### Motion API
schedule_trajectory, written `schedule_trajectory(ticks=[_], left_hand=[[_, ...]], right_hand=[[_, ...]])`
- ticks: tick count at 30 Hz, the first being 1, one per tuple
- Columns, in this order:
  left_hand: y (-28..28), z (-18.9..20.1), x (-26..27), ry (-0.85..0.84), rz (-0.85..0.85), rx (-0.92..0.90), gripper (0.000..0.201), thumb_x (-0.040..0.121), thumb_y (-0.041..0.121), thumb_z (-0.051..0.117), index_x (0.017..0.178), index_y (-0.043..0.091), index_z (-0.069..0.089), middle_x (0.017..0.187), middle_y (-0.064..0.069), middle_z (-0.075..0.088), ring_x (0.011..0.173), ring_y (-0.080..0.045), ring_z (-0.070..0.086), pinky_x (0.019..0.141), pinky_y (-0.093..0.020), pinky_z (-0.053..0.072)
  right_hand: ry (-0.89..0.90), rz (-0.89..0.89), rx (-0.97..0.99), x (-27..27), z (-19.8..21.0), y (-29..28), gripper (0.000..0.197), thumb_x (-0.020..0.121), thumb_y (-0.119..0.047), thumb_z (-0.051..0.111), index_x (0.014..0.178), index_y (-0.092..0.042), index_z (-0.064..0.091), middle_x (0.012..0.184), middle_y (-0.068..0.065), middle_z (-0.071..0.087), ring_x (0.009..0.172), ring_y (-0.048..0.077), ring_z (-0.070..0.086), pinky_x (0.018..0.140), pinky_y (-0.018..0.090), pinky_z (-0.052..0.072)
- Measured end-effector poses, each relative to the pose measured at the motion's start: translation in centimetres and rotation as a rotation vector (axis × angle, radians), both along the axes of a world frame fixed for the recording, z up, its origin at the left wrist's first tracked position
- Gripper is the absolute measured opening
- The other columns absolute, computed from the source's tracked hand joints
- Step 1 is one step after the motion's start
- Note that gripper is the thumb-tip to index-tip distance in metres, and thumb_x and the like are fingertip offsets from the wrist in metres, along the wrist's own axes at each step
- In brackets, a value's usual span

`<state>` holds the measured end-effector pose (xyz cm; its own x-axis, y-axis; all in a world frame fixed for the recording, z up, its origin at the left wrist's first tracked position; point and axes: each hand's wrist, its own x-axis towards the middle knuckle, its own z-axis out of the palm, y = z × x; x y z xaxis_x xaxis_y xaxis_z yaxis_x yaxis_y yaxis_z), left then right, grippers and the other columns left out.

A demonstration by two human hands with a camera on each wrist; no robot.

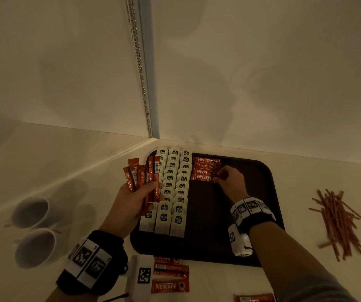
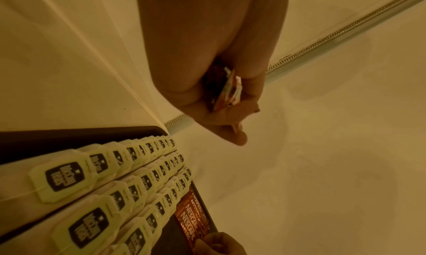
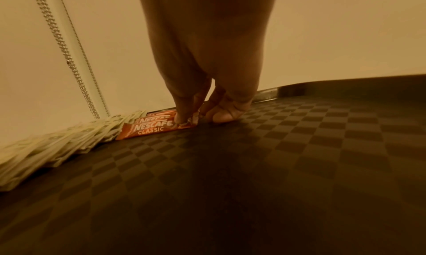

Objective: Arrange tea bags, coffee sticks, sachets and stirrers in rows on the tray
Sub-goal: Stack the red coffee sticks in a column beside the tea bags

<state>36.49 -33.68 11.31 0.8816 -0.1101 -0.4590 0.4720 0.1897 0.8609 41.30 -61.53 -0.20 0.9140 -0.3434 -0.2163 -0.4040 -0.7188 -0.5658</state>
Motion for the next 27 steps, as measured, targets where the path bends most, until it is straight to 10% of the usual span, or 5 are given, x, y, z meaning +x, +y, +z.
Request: schedule_trajectory(ticks=[9,15,20,27], left_hand=[[-0.7,-0.6,0.3,-0.171,-0.020,0.243,0.020,0.079,0.010,0.074,0.097,0.008,0.068,0.082,-0.010,0.072,0.065,-0.014,0.066,0.050,-0.020,0.048],[-1.7,-0.6,1.1,-0.437,-0.087,0.508,0.024,0.074,0.005,0.078,0.072,0.026,0.066,0.070,-0.003,0.069,0.064,-0.011,0.063,0.061,-0.011,0.046],[-1.6,-0.2,1.0,-0.362,-0.075,0.305,0.017,0.075,0.008,0.077,0.088,0.016,0.071,0.078,0.005,0.073,0.074,-0.008,0.069,0.062,-0.014,0.052],[-1.5,0.3,1.1,-0.328,0.016,0.208,0.012,0.078,0.011,0.074,0.089,0.012,0.069,0.080,-0.007,0.073,0.068,-0.015,0.069,0.061,-0.024,0.054]], right_hand=[[-0.113,-0.014,0.118,-0.6,2.7,1.3,0.023,0.085,-0.033,0.065,0.099,-0.017,0.057,0.100,-0.002,0.058,0.094,0.014,0.058,0.083,0.028,0.049],[0.171,0.241,1.071,-2.9,11.1,7.1,0.043,0.092,-0.047,0.039,0.111,-0.014,0.058,0.086,0.004,0.065,0.072,0.016,0.064,0.060,0.022,0.052],[0.071,0.357,0.990,-3.6,11.3,7.7,0.022,0.089,-0.004,0.056,0.109,-0.009,0.062,0.092,0.002,0.066,0.074,0.007,0.066,0.068,0.016,0.053],[-0.068,0.351,1.010,-3.8,11.5,7.8,0.020,0.090,-0.005,0.054,0.105,-0.011,0.065,0.102,0.003,0.066,0.088,0.013,0.066,0.080,0.023,0.054]])
